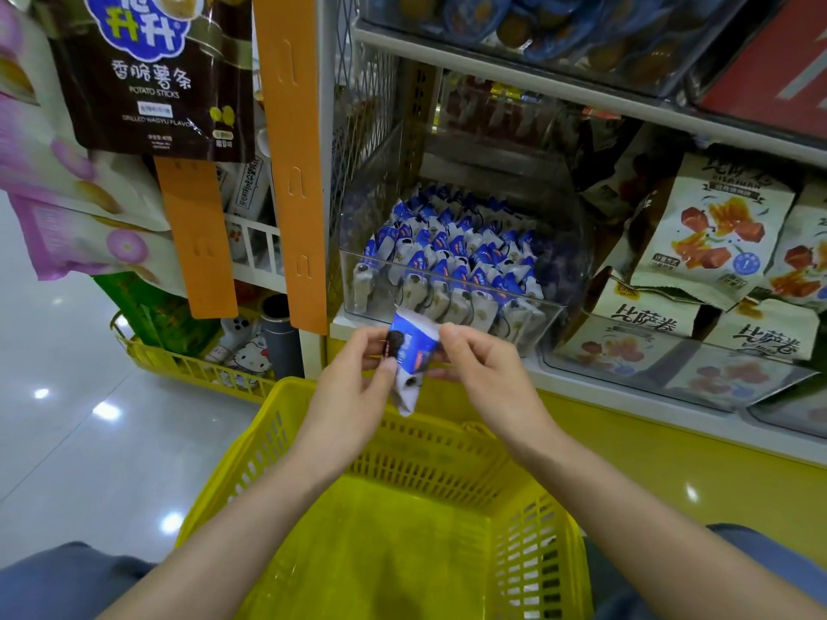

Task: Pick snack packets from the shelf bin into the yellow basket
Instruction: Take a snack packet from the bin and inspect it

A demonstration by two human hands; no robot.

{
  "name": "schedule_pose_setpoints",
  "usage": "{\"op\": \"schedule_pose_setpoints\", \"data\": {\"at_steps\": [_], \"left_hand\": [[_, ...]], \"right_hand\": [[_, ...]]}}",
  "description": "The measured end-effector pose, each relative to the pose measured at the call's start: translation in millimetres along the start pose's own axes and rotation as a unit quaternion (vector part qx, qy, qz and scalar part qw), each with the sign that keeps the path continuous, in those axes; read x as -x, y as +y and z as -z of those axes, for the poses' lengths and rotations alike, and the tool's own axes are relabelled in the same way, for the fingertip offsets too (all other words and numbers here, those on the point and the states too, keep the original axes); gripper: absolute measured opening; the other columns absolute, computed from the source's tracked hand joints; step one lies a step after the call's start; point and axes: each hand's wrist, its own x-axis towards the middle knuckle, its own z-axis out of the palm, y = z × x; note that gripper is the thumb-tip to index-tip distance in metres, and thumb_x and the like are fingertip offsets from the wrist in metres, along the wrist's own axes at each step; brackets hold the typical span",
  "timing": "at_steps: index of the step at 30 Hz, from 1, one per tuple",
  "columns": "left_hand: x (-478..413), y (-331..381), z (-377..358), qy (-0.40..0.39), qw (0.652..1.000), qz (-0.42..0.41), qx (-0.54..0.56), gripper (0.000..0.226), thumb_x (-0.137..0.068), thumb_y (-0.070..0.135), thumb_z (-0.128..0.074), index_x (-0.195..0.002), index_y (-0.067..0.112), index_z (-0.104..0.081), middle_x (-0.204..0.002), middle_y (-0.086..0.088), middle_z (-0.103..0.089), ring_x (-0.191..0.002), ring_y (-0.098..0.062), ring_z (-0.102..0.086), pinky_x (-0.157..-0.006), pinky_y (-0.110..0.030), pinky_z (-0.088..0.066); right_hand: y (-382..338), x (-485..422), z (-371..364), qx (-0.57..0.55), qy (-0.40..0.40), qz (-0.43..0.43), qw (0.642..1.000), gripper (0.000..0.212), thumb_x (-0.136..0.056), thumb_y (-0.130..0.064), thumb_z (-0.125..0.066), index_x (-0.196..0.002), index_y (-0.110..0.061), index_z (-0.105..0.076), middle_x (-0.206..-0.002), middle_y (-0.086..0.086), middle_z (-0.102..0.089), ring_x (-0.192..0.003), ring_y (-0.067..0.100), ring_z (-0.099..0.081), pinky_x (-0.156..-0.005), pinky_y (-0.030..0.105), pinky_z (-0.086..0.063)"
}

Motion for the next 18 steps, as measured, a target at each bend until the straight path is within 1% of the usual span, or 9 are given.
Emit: {"op": "schedule_pose_setpoints", "data": {"at_steps": [2,3,4,6,8,11,13,15,18], "left_hand": [[-2.0,-0.1,2.2,-0.034,0.986,0.089,0.135,0.015,-0.092,0.033,-0.05,-0.102,0.03,-0.06,-0.101,0.01,-0.069,-0.095,-0.005,-0.062,-0.081,-0.022,-0.047],[-1.7,0.5,2.2,-0.067,0.971,0.121,0.195,0.027,-0.086,0.045,-0.051,-0.106,0.03,-0.061,-0.103,0.009,-0.07,-0.1,-0.008,-0.063,-0.084,-0.027,-0.047],[-0.9,0.5,1.0,-0.09,0.957,0.14,0.239,0.039,-0.08,0.05,-0.053,-0.111,0.029,-0.061,-0.107,0.006,-0.07,-0.104,-0.011,-0.063,-0.088,-0.032,-0.047],[0.2,0.9,-2.3,-0.087,0.942,0.151,0.285,0.047,-0.08,0.043,-0.057,-0.122,0.022,-0.054,-0.112,0.0,-0.069,-0.106,-0.016,-0.064,-0.09,-0.038,-0.048],[-1.3,4.4,-3.1,-0.048,0.941,0.169,0.289,0.037,-0.091,0.028,-0.051,-0.127,0.018,-0.049,-0.113,-0.004,-0.068,-0.104,-0.021,-0.064,-0.092,-0.041,-0.049],[-3.9,9.4,-1.8,-0.016,0.942,0.181,0.282,0.027,-0.097,0.018,-0.041,-0.123,0.017,-0.049,-0.114,-0.01,-0.066,-0.104,-0.028,-0.064,-0.099,-0.047,-0.044],[-3.4,13.9,-0.6,-0.017,0.949,0.166,0.267,0.027,-0.097,0.016,-0.041,-0.122,0.014,-0.051,-0.114,-0.01,-0.066,-0.105,-0.026,-0.063,-0.099,-0.044,-0.044],[-2.7,16.3,1.3,-0.012,0.964,0.14,0.225,0.024,-0.097,0.016,-0.043,-0.117,0.014,-0.056,-0.111,-0.006,-0.068,-0.104,-0.021,-0.063,-0.095,-0.034,-0.047],[-5.7,12.5,7.1,0.02,0.98,0.091,0.175,0.02,-0.093,0.011,-0.05,-0.113,0.013,-0.055,-0.107,0.0,-0.065,-0.097,-0.013,-0.061,-0.078,-0.014,-0.049]], "right_hand": [[-0.8,0.8,0.1,0.014,-0.036,0.015,0.999,0.025,-0.096,-0.008,-0.043,-0.108,-0.014,-0.064,-0.104,0.0,-0.068,-0.096,0.005,-0.064,-0.077,0.014,-0.05],[-1.2,0.8,0.8,0.034,-0.042,0.025,0.998,0.027,-0.095,-0.003,-0.045,-0.112,-0.014,-0.063,-0.11,0.0,-0.066,-0.101,0.007,-0.062,-0.083,0.013,-0.048],[-2.1,1.0,1.3,0.057,-0.048,0.032,0.997,0.03,-0.092,0.001,-0.048,-0.113,-0.014,-0.063,-0.114,0.0,-0.065,-0.104,0.007,-0.061,-0.088,0.014,-0.047],[-3.2,2.4,0.0,0.108,-0.056,0.05,0.991,0.036,-0.088,0.003,-0.055,-0.114,-0.019,-0.062,-0.118,-0.002,-0.06,-0.106,0.003,-0.058,-0.094,0.015,-0.044],[0.1,3.3,-3.3,0.159,-0.032,0.053,0.985,0.041,-0.084,-0.005,-0.063,-0.119,-0.027,-0.056,-0.12,-0.007,-0.055,-0.108,0.001,-0.053,-0.095,0.018,-0.042],[6.0,3.1,-6.5,0.141,-0.01,-0.029,0.99,0.049,-0.083,-0.016,-0.067,-0.127,-0.018,-0.046,-0.125,-0.004,-0.052,-0.111,0.008,-0.052,-0.094,0.022,-0.043],[7.3,2.6,-7.3,0.101,-0.039,-0.068,0.992,0.036,-0.086,-0.014,-0.063,-0.121,-0.01,-0.052,-0.117,0.003,-0.06,-0.103,0.011,-0.057,-0.087,0.02,-0.045],[6.9,2.5,-7.0,0.027,-0.047,-0.099,0.994,0.025,-0.089,-0.009,-0.058,-0.113,-0.003,-0.055,-0.108,0.011,-0.064,-0.089,0.011,-0.06,-0.078,0.02,-0.051],[5.4,0.4,-2.3,-0.034,-0.024,-0.12,0.992,0.021,-0.089,-0.006,-0.058,-0.109,-0.002,-0.053,-0.103,0.014,-0.062,-0.081,0.013,-0.061,-0.072,0.023,-0.055]]}}
